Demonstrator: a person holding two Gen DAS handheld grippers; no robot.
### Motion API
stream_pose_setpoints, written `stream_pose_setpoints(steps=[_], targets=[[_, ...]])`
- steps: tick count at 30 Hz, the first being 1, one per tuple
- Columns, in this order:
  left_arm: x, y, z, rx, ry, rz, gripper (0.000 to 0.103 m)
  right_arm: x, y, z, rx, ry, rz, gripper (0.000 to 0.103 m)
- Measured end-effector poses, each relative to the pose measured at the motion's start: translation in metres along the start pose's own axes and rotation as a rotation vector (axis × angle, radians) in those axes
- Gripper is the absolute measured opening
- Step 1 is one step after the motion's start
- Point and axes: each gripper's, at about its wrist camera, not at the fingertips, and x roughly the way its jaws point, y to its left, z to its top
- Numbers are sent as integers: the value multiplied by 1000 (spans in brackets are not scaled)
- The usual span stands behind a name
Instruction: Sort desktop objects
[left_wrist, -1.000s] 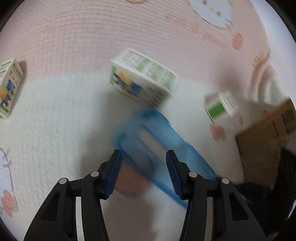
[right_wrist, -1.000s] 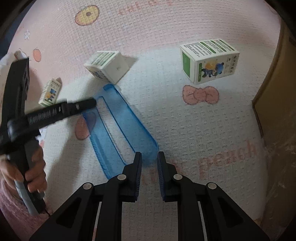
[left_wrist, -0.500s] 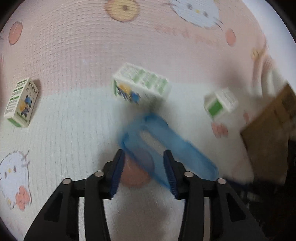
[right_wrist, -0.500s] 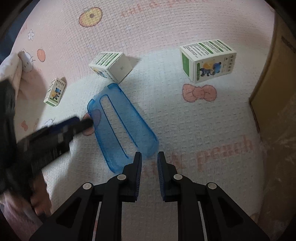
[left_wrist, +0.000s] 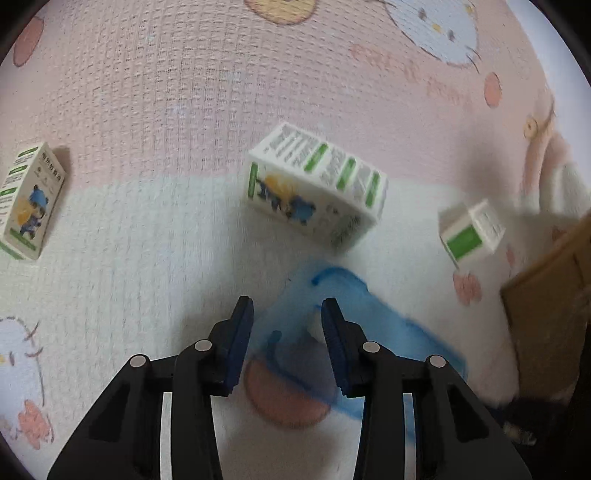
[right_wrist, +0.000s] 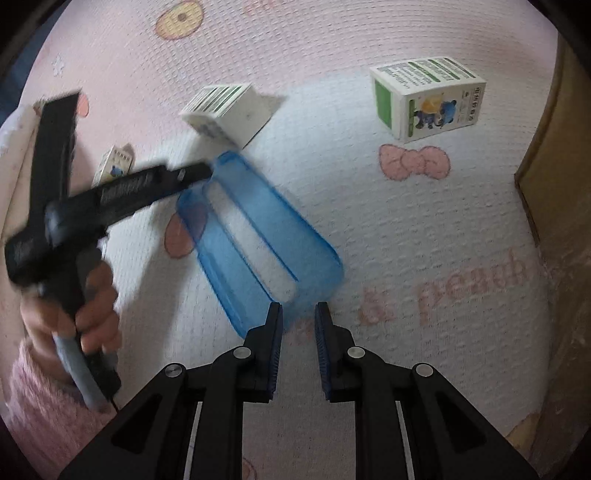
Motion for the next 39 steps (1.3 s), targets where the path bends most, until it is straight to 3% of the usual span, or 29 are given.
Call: stream_pose_setpoints(steps=[2,5,9,15,18,23,34,37,39], targets=[[-6,-1,-9,0,19,-24,41,0,-4,4,-8,-24,-30,16],[-15,-7,-26,8,43,-49,41,-1,-9,13,-25,-56,-69,26],[-29,-22,-53,24,59,-42,41,-1,-15,20,-55,-66,-83,39],[-38,-38,-78,23,109,-29,42,-8,-19,18,-67,-56,-94,48],[-37,-38,-73,28,153,-11,42,-14,-23,16,-64,-46,-85,48],[-31,-21,-58,-120,189,-50,42,-16,-23,13,-77,-38,-121,48],[-17,-54,-51,-27,199,69,48,-8,-25,14,-52,-69,-125,50],[-19,-62,-56,-11,191,86,48,-5,-17,12,-119,-70,-176,44],[-21,-61,-60,-8,168,94,42,-5,-15,9,-149,-82,-218,35]])
